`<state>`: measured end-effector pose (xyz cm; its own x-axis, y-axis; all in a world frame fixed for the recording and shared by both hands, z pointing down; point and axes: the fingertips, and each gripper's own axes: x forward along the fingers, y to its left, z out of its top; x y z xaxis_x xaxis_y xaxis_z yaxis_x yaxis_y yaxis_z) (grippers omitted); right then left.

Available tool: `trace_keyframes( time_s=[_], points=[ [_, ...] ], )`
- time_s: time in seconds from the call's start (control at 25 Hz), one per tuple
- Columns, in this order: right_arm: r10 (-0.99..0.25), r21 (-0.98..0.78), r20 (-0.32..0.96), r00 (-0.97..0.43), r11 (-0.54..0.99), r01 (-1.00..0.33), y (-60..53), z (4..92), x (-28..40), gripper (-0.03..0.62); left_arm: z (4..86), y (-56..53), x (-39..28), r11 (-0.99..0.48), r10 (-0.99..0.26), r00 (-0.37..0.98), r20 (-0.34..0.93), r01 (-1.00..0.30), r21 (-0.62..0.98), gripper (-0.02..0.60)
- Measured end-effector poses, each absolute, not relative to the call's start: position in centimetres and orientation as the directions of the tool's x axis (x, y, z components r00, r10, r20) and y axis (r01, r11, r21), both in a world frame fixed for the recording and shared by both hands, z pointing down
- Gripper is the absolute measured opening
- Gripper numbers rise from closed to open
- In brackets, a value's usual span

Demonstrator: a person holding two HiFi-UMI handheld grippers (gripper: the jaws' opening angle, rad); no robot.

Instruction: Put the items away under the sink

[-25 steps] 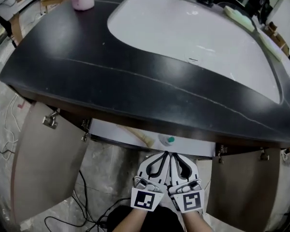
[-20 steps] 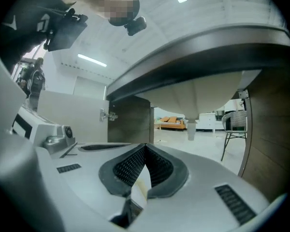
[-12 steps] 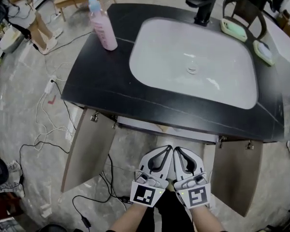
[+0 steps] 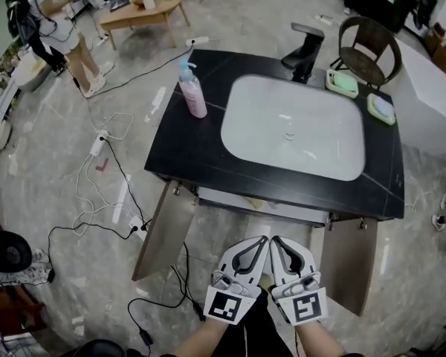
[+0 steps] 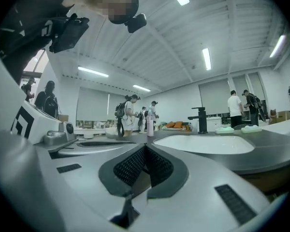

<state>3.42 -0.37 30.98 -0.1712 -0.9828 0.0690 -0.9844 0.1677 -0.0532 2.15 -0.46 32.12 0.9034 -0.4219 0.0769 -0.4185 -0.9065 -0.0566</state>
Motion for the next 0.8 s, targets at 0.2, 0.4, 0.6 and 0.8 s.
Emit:
trace_keyframes(
  time_s=[0.2, 0.4, 0.6, 0.8],
  points=[
    [-0.979, -0.061, 0.076, -0.191, 0.186, -0.981, 0.8, 26.8, 1.1, 0.031, 27.0, 0.4, 0.0, -0.903, -0.425, 0.904, 0.035, -0.421, -0.087, 0.008],
    [-0.967, -0.079, 0.086, -0.238, 0.232, -0.97, 0.5, 23.1, -1.7, 0.031, 23.0, -0.2, -2.9, -0.853, -0.515, 0.857, -0.02, -0.51, 0.111, 0.008],
    [-0.947, -0.079, 0.122, -0.297, 0.289, -0.954, 0.2, 20.1, -5.0, 0.031, 19.6, -0.7, -6.3, -0.824, -0.559, 0.829, -0.028, -0.552, 0.123, 0.008],
    [-0.935, -0.071, 0.101, -0.338, 0.333, -0.94, -0.2, 17.6, -7.3, 0.031, 17.1, -1.2, -8.5, -0.817, -0.574, 0.818, -0.044, -0.568, 0.103, 0.008]
  ],
)
